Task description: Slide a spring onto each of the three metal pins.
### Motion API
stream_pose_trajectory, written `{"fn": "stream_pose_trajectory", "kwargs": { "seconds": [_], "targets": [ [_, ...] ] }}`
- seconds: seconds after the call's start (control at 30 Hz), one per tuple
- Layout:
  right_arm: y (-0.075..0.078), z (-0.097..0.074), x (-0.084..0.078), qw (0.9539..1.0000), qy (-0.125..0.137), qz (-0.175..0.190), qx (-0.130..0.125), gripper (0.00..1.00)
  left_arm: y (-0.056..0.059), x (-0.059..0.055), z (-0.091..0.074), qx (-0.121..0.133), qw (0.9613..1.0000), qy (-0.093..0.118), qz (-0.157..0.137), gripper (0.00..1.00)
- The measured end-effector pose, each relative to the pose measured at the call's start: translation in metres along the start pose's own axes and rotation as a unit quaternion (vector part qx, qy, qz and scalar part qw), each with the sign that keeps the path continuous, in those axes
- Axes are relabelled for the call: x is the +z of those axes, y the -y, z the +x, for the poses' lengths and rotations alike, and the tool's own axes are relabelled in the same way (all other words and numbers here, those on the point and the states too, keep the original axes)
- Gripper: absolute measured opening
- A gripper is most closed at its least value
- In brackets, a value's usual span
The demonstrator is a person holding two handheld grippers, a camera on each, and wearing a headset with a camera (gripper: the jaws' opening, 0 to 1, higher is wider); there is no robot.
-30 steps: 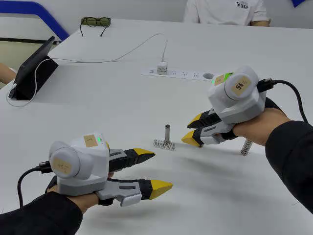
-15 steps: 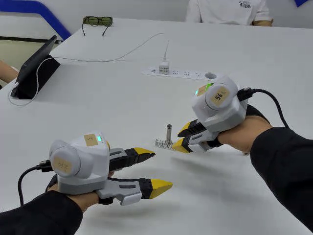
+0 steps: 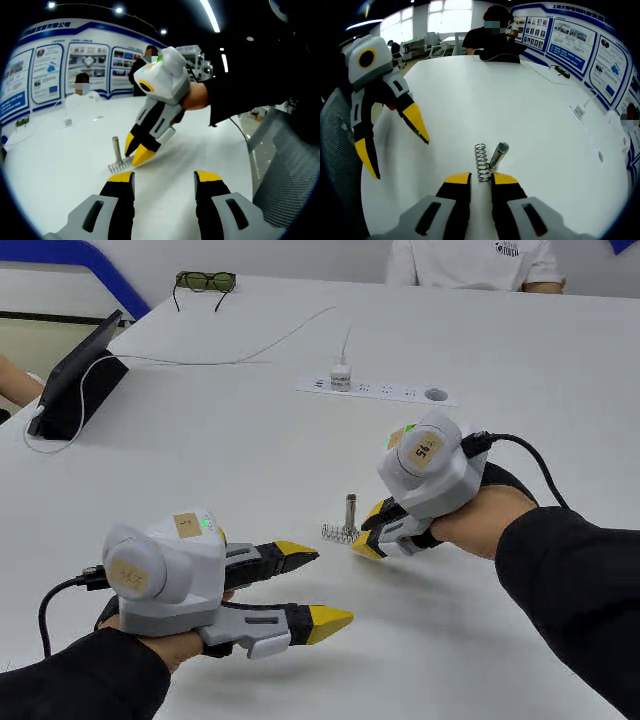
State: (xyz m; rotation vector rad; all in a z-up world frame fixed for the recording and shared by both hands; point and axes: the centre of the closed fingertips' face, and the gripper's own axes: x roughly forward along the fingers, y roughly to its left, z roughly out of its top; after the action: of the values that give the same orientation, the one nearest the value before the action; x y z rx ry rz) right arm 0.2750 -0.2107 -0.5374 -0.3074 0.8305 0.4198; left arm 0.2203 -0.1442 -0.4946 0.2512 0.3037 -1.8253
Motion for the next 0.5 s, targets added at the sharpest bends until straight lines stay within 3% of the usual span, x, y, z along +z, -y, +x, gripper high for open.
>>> {"fn": "stream_pose_trajectory", "kwargs": {
  "seconds": [0.5],
  "targets": [
    [-0.0017,0.0042,-0.0029,1.0,-0.008,0.005,0.001,0.12,0.0005,0.0003,-0.0015,0.001,1.0,-0.001,0.001,0.48]
  ]
}}
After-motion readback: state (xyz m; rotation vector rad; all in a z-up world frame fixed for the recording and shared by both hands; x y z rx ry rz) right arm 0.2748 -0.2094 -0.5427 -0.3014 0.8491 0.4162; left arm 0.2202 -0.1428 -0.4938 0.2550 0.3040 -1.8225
